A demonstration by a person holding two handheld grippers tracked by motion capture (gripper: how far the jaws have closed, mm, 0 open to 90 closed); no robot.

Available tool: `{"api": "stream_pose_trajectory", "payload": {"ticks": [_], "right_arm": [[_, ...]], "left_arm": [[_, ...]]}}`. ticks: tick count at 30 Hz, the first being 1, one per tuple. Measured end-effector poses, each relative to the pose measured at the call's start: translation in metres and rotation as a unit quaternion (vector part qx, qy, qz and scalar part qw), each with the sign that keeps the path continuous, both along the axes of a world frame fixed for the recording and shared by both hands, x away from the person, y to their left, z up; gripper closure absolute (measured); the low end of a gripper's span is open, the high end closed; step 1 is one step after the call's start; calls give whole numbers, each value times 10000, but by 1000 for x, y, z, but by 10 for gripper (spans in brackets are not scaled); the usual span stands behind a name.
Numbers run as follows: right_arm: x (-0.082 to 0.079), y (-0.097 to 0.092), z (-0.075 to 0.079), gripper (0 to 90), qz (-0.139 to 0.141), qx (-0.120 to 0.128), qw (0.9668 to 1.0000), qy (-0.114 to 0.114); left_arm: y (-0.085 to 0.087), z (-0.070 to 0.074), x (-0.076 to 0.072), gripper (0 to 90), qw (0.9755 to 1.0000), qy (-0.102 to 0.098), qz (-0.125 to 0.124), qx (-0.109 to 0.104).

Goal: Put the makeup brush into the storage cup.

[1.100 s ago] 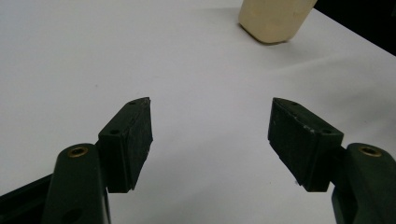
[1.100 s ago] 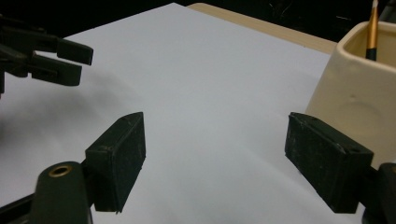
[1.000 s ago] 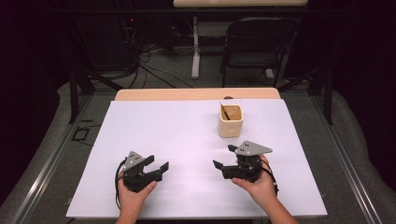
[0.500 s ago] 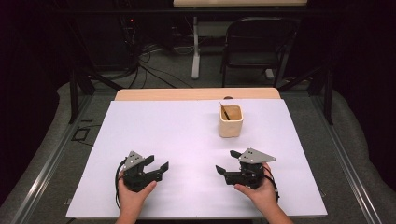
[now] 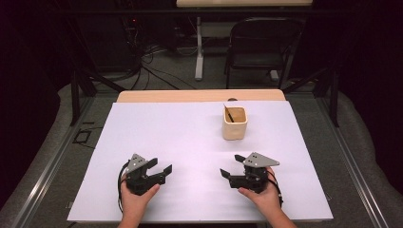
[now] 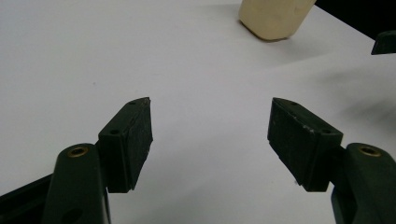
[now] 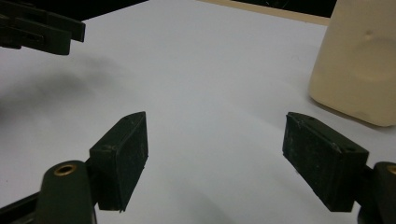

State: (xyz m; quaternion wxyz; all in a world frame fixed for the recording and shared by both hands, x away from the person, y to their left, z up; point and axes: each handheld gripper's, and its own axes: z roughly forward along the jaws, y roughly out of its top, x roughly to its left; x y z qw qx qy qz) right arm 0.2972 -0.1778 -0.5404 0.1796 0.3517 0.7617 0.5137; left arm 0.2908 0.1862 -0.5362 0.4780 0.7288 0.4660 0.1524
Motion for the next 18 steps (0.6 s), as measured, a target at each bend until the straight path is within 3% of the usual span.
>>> {"api": "stream_pose_trajectory", "payload": {"ticks": [12, 18], "right_arm": [[-3, 3, 0, 219, -24, -10, 10000, -40], [0, 1, -3, 224, -99, -45, 9999, 81]], "left_arm": [[3, 4, -1, 311, 9999, -73, 92, -48], [4, 5, -1, 311, 9999, -89, 90, -38]]}}
